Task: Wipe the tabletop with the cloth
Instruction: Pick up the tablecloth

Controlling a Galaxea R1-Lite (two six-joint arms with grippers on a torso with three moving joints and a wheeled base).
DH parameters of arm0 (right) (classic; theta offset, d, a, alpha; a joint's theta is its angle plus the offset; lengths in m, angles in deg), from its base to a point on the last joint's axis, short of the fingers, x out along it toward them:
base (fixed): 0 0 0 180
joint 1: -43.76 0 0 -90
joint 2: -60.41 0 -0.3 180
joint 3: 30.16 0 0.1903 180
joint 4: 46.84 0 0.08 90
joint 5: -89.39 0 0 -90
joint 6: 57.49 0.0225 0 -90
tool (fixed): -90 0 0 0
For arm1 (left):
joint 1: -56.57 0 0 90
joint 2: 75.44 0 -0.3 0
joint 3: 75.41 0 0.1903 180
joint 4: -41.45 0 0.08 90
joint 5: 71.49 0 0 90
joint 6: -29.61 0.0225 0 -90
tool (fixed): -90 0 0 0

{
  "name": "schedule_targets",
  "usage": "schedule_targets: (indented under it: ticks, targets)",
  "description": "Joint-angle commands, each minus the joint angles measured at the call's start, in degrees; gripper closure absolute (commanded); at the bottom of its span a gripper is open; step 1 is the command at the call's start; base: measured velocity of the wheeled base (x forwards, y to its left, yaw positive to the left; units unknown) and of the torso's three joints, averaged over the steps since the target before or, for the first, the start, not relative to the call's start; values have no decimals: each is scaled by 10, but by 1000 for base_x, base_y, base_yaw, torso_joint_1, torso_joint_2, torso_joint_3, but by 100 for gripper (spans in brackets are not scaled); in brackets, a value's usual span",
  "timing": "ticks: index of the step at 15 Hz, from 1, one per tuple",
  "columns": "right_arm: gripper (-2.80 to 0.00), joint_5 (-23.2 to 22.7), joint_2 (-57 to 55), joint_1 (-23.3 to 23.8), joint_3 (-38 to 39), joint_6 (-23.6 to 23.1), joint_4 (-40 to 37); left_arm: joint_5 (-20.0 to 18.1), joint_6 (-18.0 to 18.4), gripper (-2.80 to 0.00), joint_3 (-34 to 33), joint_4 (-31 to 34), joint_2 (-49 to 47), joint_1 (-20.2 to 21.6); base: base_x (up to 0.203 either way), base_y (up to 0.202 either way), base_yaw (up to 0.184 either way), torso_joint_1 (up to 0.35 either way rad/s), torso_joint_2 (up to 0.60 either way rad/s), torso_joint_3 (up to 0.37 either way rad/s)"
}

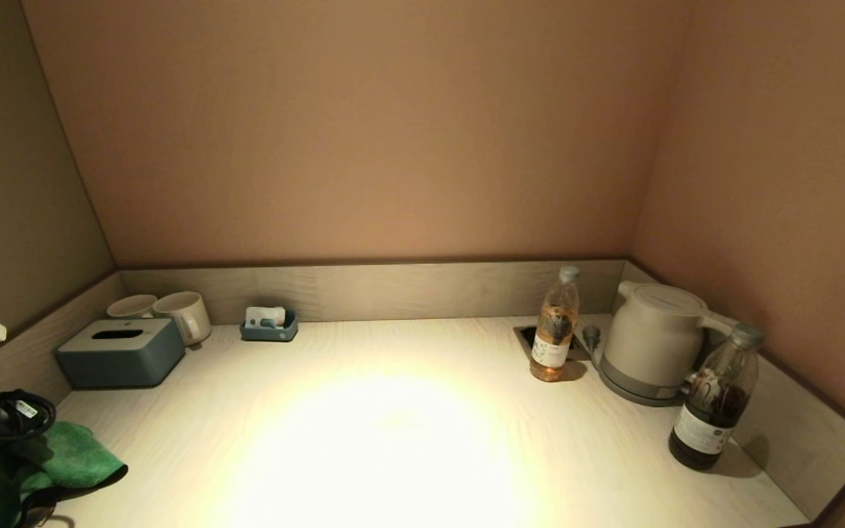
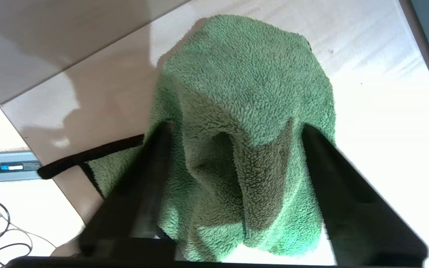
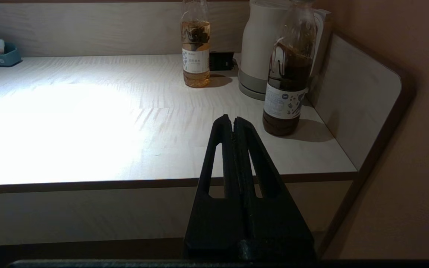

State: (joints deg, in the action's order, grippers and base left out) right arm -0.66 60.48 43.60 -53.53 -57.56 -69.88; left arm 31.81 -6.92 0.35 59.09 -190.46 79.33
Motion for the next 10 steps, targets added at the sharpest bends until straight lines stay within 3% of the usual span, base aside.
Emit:
schedule_targets:
  ticks: [1,10]
  targets:
    - [0,0,-1,0,0,0,0,-14,-3,0,2,-1,-8,0,0,0,0,0,0,0]
    - [0,0,-1,0,0,0,0,-15,-5,0,-3,-5,-34,0,0,0,0,0,0,0]
